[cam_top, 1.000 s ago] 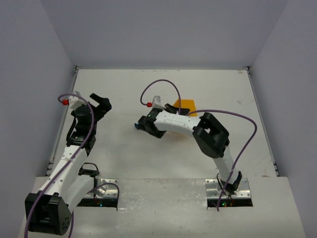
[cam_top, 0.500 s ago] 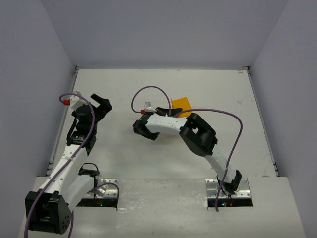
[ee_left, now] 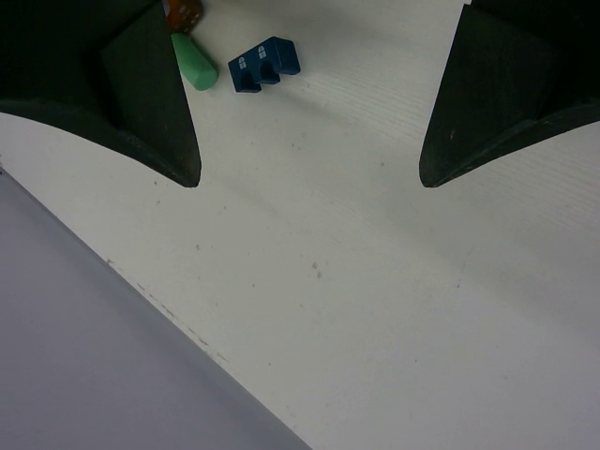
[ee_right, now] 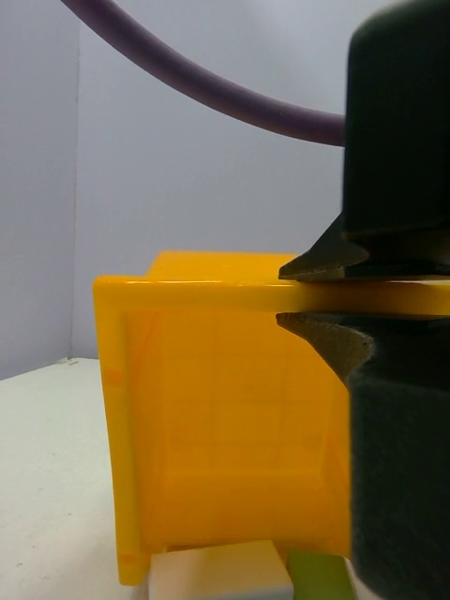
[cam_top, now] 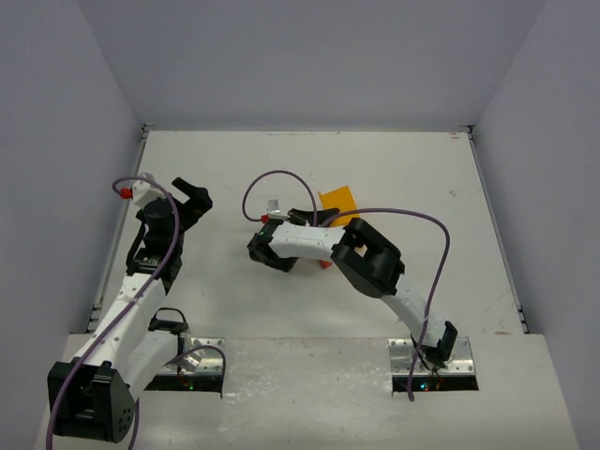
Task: Build the wood block tower
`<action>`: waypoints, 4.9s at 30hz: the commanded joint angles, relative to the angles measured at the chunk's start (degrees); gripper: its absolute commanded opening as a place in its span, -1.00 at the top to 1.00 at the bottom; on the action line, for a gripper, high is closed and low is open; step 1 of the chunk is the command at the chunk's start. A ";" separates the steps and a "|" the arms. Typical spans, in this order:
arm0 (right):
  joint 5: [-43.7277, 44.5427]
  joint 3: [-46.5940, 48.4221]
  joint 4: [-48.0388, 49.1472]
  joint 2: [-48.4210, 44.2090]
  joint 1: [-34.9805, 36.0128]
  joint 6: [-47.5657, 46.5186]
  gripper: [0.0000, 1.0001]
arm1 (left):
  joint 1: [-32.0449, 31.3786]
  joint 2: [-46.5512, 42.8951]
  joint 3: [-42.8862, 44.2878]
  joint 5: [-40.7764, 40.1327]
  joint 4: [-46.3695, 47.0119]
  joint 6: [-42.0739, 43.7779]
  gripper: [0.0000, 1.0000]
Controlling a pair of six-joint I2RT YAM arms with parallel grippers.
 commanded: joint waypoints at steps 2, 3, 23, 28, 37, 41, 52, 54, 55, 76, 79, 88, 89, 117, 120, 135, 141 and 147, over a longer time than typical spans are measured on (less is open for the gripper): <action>-0.09 -0.82 -7.57 -5.15 0.14 8.11 1.00 | 0.39 -1.27 2.34 0.70 1.38 0.50 -1.00; -0.22 -0.94 -7.55 -6.11 -0.07 8.78 1.00 | 0.39 -1.21 2.35 0.70 1.38 0.53 -1.00; -9.09 -20.85 -7.46 -39.61 -16.45 37.64 1.00 | 0.39 -0.89 2.46 2.23 1.73 1.20 -1.00; -10.87 -26.99 -7.11 -49.14 -19.33 53.08 0.93 | 0.39 -1.09 2.34 2.54 2.00 1.32 -1.00; -17.44 -35.66 30.75 -54.57 -20.87 21.43 0.94 | 0.39 -0.47 2.43 3.07 2.53 1.40 -1.00; -29.86 -31.31 41.95 -50.57 -25.12 5.12 0.95 | 0.39 -1.12 2.35 3.10 2.32 1.64 -1.00; -72.96 -29.94 69.25 -45.93 -43.25 -14.37 1.00 | 0.39 -2.33 2.08 2.63 1.99 1.76 -1.00; -84.11 -31.90 77.33 -45.01 -47.74 -17.34 1.00 | 0.39 -1.99 2.16 3.27 2.31 1.76 -1.00; -88.00 -32.48 81.29 -44.28 -49.93 -19.24 1.00 | 0.39 -1.67 2.11 3.94 2.71 1.82 -1.00; -87.06 -15.47 78.97 -18.83 -69.62 -16.46 0.90 | 0.39 6.57 3.90 11.67 6.11 1.64 -1.00; -86.97 -15.19 78.97 -17.30 -69.93 -15.89 0.79 | 0.39 8.44 4.10 13.57 6.56 1.50 -1.00; -89.51 -16.54 76.34 -21.78 -70.03 -17.10 -0.46 | 0.39 9.69 4.30 14.59 7.16 1.41 -1.00; -90.40 -17.20 76.42 -22.98 -70.03 -17.44 -0.75 | 0.39 9.72 4.33 14.78 7.18 1.41 -1.00; -81.00 -46.98 79.64 -43.93 -28.42 -23.44 -0.97 | 0.41 10.73 1.93 26.21 13.60 0.26 -1.00; -79.04 -43.91 79.28 -38.32 -28.36 -22.23 -0.97 | 0.40 10.52 1.81 25.79 13.23 0.34 -1.00; -74.08 -42.14 79.50 -29.68 -28.28 -19.69 -0.13 | 0.39 11.18 1.79 24.99 13.07 0.26 -1.00; -77.19 -42.36 80.19 -29.85 -28.28 -22.59 0.22 | 0.39 10.85 1.90 25.56 12.95 0.35 -1.00; -77.98 -41.44 79.98 -31.81 -28.29 -27.20 0.75 | 0.39 9.36 1.65 25.66 11.63 0.35 -1.00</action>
